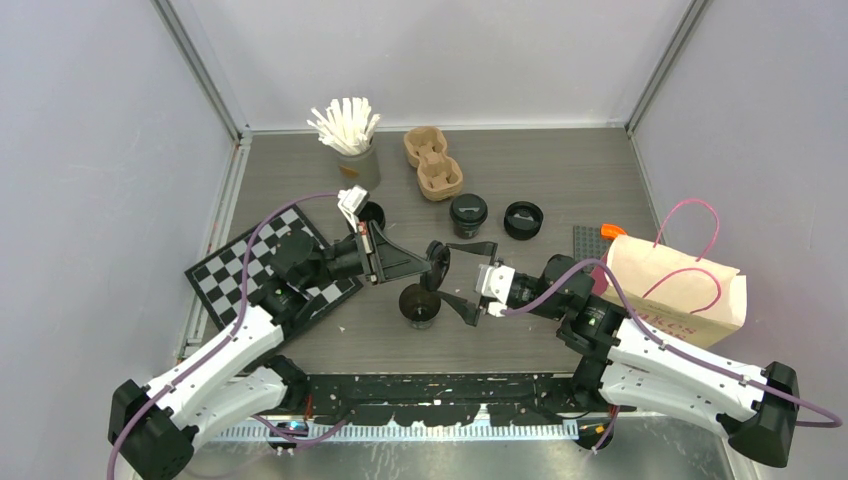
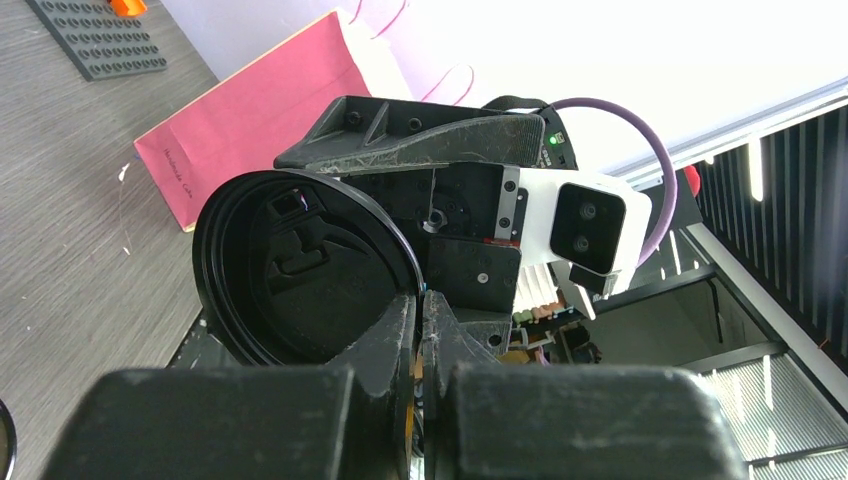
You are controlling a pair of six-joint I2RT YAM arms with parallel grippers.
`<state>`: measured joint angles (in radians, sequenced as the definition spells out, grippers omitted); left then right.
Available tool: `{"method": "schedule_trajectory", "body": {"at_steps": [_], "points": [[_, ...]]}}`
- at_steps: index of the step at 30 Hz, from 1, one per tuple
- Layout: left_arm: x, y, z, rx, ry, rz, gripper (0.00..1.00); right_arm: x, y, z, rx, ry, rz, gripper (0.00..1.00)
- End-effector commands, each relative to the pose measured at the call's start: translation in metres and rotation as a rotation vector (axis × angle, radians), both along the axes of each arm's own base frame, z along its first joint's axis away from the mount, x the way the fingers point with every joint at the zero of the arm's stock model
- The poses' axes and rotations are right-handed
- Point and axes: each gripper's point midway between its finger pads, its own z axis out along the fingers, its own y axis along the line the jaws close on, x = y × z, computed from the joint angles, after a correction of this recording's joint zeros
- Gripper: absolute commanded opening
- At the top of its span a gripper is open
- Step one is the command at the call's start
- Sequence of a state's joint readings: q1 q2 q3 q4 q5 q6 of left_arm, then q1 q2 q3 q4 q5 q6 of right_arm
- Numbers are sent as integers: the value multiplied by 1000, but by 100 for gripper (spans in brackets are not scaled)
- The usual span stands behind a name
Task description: Pack the takeout coffee
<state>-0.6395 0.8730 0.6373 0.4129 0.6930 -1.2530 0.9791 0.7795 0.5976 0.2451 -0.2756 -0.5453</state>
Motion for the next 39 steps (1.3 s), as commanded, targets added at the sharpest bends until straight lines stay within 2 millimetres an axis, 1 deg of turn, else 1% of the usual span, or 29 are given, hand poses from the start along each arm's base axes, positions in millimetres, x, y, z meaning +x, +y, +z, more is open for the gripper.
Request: {"method": "schedule_trajectory", "body": {"at_steps": [1, 7, 10, 13, 15, 17, 18, 20, 21, 24, 27, 29, 32, 35, 37, 39], "points": [[-2, 2, 8, -17, -47, 2, 0, -1, 0, 26, 46, -38, -1, 85], [-1, 5, 6, 4, -57, 24, 0, 0, -2, 22, 34, -33, -9, 83], [0, 6, 6, 9, -58, 35, 6, 0, -2, 21, 28, -29, -8, 82], [1, 7, 6, 16, -59, 52, 20, 0, -1, 18, 21, -20, -5, 81], [3, 8, 6, 34, -73, 67, 32, 0, -2, 18, 21, -5, -11, 80], [6, 12, -1, 97, -74, 101, 45, 2, -5, 16, 29, 32, -33, 80], [11, 15, -6, 149, -106, 133, 51, 1, -6, 15, 30, 51, -40, 80], [24, 28, -21, 284, -119, 243, 61, 1, -11, 9, 20, 98, -55, 80], [28, 35, -30, 355, -128, 275, 67, 0, -12, 7, 22, 126, -64, 80], [47, 62, -47, 534, -174, 419, 83, 4, -18, 1, 15, 245, -124, 80], [59, 82, -55, 655, -197, 502, 98, 9, -24, -10, -12, 392, -200, 80], [64, 90, -63, 706, -196, 523, 100, 11, -25, -17, -33, 482, -247, 79], [70, 95, -75, 714, -142, 521, 100, 20, -28, -28, -57, 634, -359, 77], [75, 96, -85, 646, -55, 493, 100, 18, -24, -37, -103, 762, -405, 75], [79, 102, -92, 594, 10, 493, 100, 13, -18, -43, -144, 822, -411, 75], [81, 111, -98, 548, 70, 496, 98, 12, -17, -48, -168, 876, -461, 75]]}}
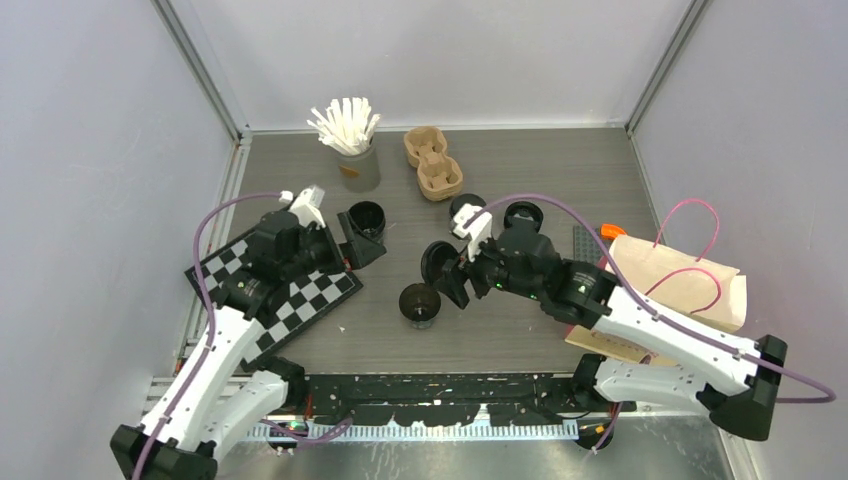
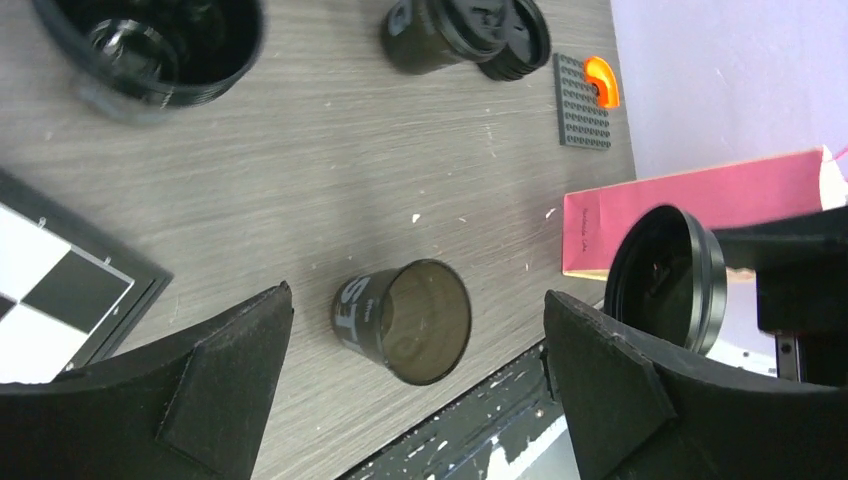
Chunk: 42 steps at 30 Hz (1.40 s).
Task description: Pack the takeout coffee
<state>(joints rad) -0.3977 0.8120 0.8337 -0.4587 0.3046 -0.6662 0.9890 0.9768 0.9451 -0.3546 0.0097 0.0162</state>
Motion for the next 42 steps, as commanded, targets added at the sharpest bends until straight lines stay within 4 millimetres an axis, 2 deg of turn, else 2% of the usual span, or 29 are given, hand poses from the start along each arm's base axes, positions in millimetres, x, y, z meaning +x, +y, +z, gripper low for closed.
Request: {"method": "schedule_trajectory", "body": {"at_steps": [1, 6, 11, 21, 28, 34, 42], "points": [[-2, 8, -7, -144, 76, -14, 97, -8, -4, -8, -49, 192, -129, 75], [-1, 24, -19, -282, 131, 25, 92, -17, 6, -24, -164, 300, -175, 74], [-6, 21, -35, -346, 166, 21, 90, -26, 22, -42, -317, 323, -190, 75], [-16, 15, -55, -377, 217, -22, 87, -22, 53, -80, -478, 366, -176, 79], [-22, 13, -64, -382, 235, -43, 85, -16, 55, -98, -602, 372, -177, 80], [-24, 13, -69, -381, 242, -54, 84, -11, 54, -98, -638, 356, -195, 81], [-23, 12, -74, -378, 256, -59, 84, -10, 57, -110, -681, 390, -177, 82]]}}
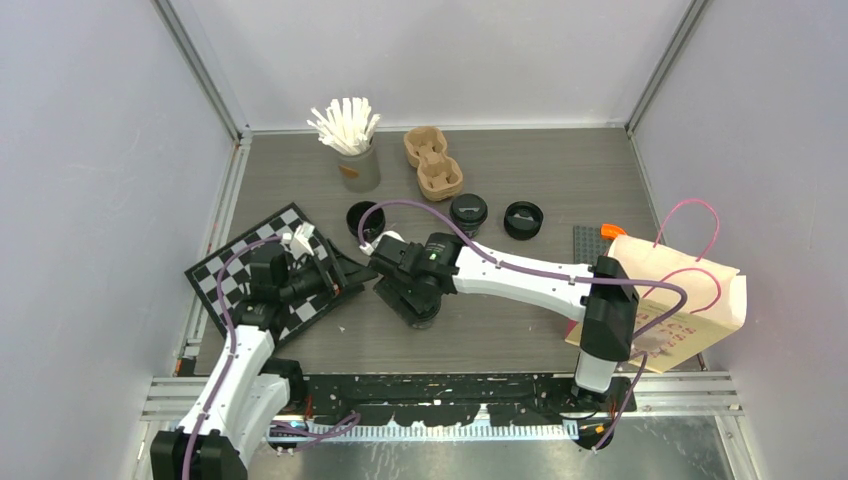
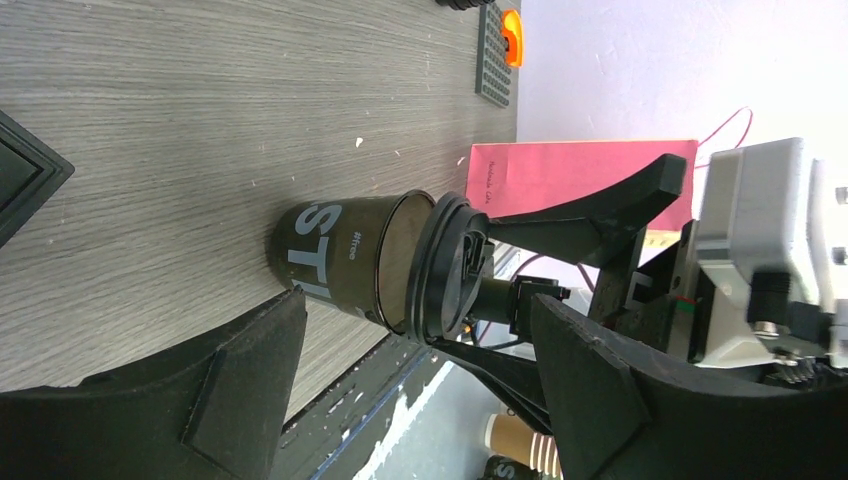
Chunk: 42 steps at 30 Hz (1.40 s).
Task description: Pack the takeout coffee
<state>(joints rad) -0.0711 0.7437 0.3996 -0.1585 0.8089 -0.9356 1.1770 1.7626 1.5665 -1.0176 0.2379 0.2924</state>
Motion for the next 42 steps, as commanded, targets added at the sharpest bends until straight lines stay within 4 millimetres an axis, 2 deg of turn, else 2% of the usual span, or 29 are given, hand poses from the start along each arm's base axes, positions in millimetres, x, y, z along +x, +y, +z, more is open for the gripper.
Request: {"method": "schedule_trajectory", "body": {"at_steps": [1, 10, 17, 29, 42], "points": [[2, -2, 5, -12, -48, -27, 84, 5, 5, 2, -5, 8, 10, 82], [2, -3, 3, -6, -49, -42, 83, 9, 7, -9, -28, 41, 18, 83], [3, -3, -1, -2, -42, -56, 82, 13, 5, -10, -29, 51, 10, 85], [4, -4, 1, -5, -51, -58, 79, 13, 4, 2, 9, 36, 19, 88], [2, -5, 1, 6, -75, -76, 76, 14, -1, 6, 29, 45, 10, 89]]}}
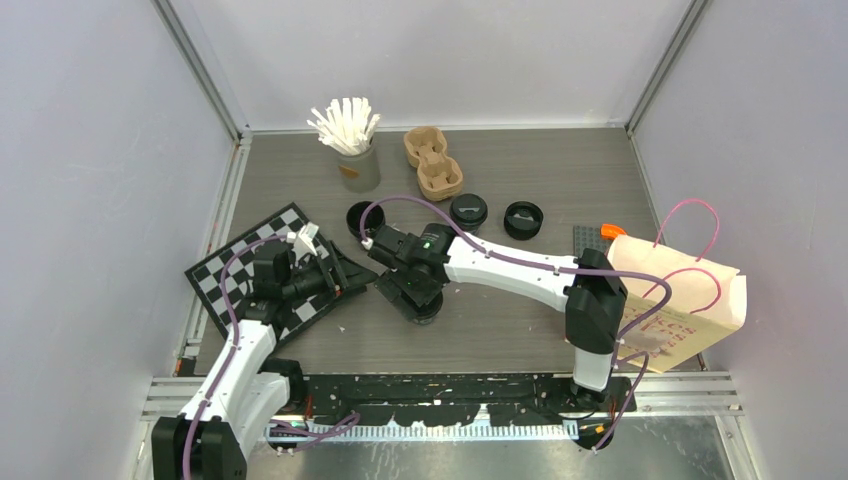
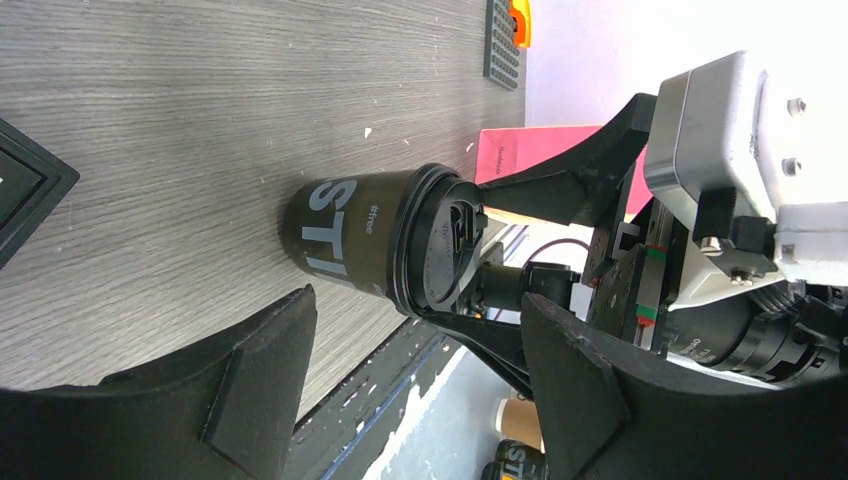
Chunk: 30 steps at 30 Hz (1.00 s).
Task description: Pack the takeout coffee
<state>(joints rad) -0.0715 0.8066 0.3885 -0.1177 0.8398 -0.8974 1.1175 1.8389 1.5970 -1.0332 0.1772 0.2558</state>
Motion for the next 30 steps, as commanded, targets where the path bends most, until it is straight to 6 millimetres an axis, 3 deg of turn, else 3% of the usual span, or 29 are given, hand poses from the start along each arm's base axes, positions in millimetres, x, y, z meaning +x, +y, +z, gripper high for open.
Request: {"method": "schedule_trajectory", "body": {"at_steps": [1, 13, 17, 24, 30], "points": [[1, -3, 11, -2, -78, -37, 76, 0, 2, 28, 81, -24, 13, 89], [2, -5, 10, 8, -82, -45, 73, -5, 0, 46, 143, -29, 8, 89], [1, -10, 9, 24, -91, -62, 70, 6, -3, 54, 218, -58, -36, 88], [-3, -31, 2, 100, -119, -109, 64, 41, -18, 55, 356, -81, -231, 68], [0, -44, -4, 122, -134, -155, 55, 51, -23, 45, 410, -45, -289, 57]]}}
